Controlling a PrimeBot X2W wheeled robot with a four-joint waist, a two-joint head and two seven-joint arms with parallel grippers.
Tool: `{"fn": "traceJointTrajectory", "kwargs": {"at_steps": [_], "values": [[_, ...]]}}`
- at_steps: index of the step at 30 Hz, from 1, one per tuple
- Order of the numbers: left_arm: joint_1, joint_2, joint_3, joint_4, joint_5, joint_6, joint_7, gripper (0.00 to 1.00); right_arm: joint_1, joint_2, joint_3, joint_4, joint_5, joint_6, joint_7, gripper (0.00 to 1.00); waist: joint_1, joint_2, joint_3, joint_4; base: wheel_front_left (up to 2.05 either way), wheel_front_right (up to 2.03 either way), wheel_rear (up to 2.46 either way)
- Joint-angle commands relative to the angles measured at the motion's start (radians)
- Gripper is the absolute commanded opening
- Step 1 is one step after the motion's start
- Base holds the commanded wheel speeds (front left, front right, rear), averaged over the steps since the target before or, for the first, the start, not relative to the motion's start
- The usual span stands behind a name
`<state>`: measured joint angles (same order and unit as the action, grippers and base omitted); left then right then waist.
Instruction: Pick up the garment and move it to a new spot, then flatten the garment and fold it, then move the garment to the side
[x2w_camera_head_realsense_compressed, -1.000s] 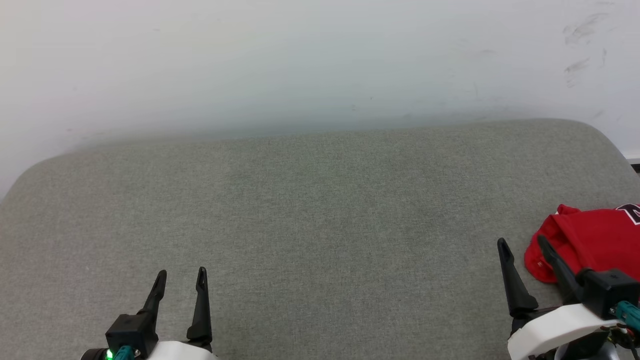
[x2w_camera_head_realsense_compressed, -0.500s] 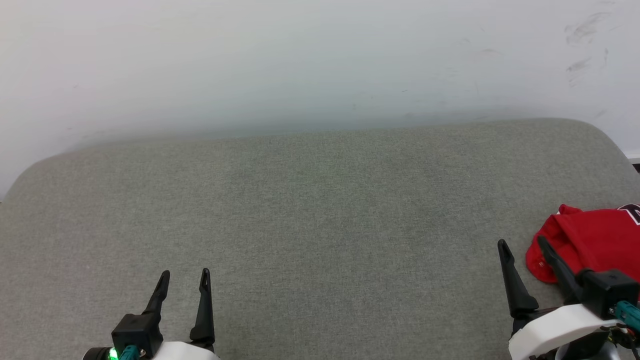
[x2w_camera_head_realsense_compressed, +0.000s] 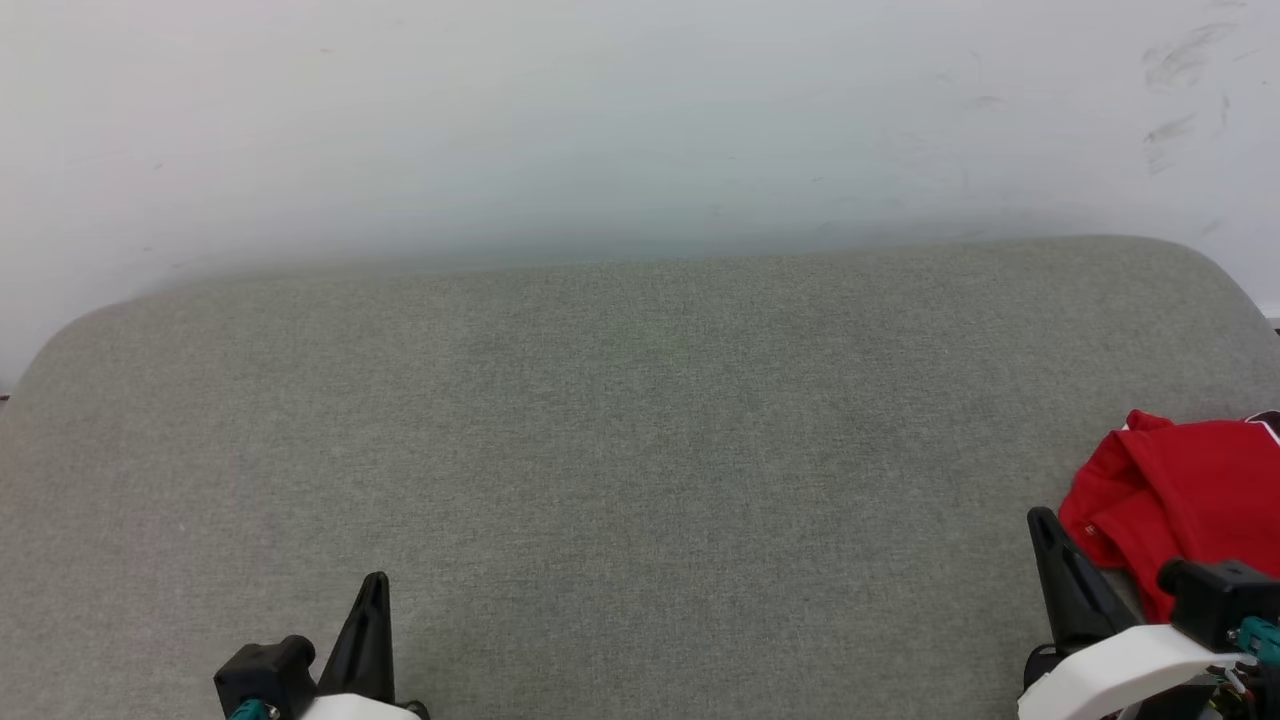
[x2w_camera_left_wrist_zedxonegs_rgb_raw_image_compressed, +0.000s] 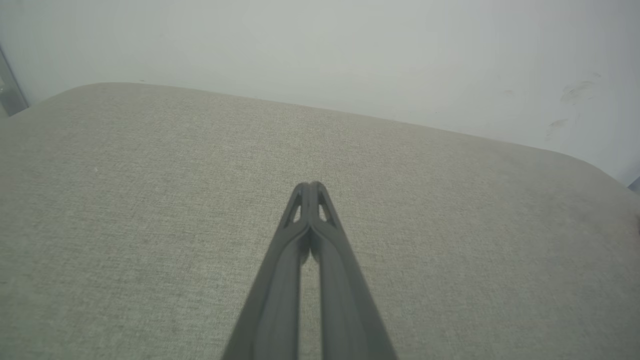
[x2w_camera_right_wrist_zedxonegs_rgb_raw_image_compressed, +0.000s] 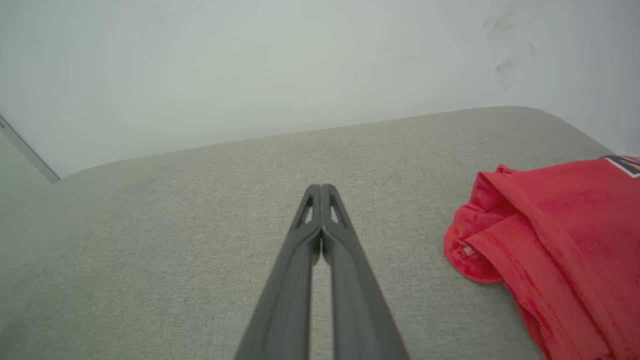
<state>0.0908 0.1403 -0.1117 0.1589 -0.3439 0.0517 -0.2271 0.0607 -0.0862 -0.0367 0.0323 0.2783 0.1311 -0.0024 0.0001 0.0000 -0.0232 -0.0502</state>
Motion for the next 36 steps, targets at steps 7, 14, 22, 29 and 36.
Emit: {"fn": "traceJointTrajectory", "kwargs": {"at_steps": [7, 14, 22, 29, 36], "values": [[-0.046, -0.009, 0.032, -0.003, -0.149, -0.025, 0.038, 0.0, -0.04, 0.004, -0.011, 0.009, 0.158, 0.0, 0.012, 0.0, 0.0, 0.0, 0.002, 0.003, 0.0, 0.0, 0.0], [-0.06, -0.016, 0.049, 0.004, -0.247, -0.038, 0.064, 0.0, -0.052, 0.007, -0.017, 0.025, 0.261, 0.0, 0.02, 0.0, 0.0, 0.0, 0.003, 0.006, 0.0, 0.0, 0.0], [-0.078, -0.025, 0.07, 0.013, -0.366, -0.055, 0.096, 0.0, -0.066, 0.01, -0.024, 0.047, 0.386, 0.0, 0.031, 0.0, 0.0, 0.0, 0.005, 0.009, 0.0, 0.0, 0.0], [-0.092, -0.032, 0.086, 0.02, -0.462, -0.07, 0.122, 0.0, -0.08, 0.013, -0.029, 0.064, 0.488, 0.0, 0.04, 0.0, 0.0, 0.0, 0.006, 0.012, 0.0, 0.0, 0.0], [-0.105, -0.038, 0.103, 0.027, -0.552, -0.082, 0.147, 0.0, -0.09, 0.016, -0.035, 0.08, 0.581, 0.0, 0.049, 0.0, 0.0, 0.0, 0.008, 0.015, 0.0, 0.0, 0.0]]}}
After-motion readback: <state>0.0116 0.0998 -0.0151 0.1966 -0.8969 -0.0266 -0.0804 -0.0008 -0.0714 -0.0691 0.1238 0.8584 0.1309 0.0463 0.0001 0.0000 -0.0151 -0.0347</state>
